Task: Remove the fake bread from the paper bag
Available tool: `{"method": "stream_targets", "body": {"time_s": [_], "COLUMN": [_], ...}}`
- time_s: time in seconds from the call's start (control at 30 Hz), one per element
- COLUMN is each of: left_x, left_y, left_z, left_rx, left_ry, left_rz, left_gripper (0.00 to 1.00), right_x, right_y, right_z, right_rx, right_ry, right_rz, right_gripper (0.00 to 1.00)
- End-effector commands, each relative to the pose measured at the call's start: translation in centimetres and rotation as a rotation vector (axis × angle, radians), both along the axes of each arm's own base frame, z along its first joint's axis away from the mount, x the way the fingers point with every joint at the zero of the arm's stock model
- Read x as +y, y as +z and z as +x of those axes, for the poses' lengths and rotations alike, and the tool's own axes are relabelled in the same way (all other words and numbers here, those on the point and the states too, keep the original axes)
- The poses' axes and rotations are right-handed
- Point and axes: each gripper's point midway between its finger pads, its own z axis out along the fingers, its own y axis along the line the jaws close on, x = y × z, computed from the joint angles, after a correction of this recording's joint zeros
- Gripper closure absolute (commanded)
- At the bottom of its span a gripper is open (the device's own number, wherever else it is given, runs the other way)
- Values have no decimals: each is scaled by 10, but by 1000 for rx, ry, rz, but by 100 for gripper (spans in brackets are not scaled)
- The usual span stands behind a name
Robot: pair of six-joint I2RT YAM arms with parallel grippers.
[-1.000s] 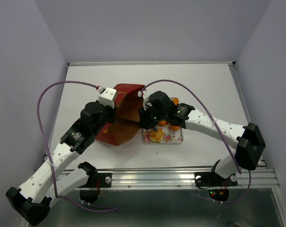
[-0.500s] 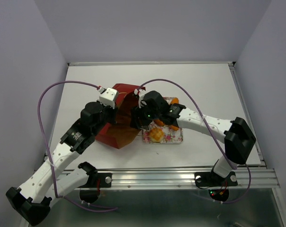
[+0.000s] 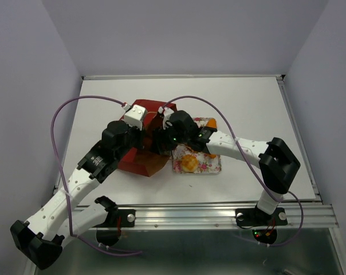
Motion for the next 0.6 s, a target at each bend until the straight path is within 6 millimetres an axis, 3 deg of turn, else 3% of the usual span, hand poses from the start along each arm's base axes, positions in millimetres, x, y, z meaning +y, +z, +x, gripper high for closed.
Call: {"method": "stream_targets", "body": {"time_s": [0.0, 0.23, 0.57], "left_x": [-7, -4, 6], "left_y": [9, 11, 14], "left_z": [1, 0, -1], "left_rx": [-32, -39, -53], "left_ry": [-30, -22, 14], "left_rz": [-26, -22, -6], "left_gripper": [100, 100, 100], "right_x": [25, 29, 2], "right_y": [34, 41, 66], "right_z": [13, 1, -17], "right_rx": [-91, -87, -147], "right_ry": [41, 92, 97], "right_rz": [122, 197, 230], "right_gripper": [25, 24, 22]}}
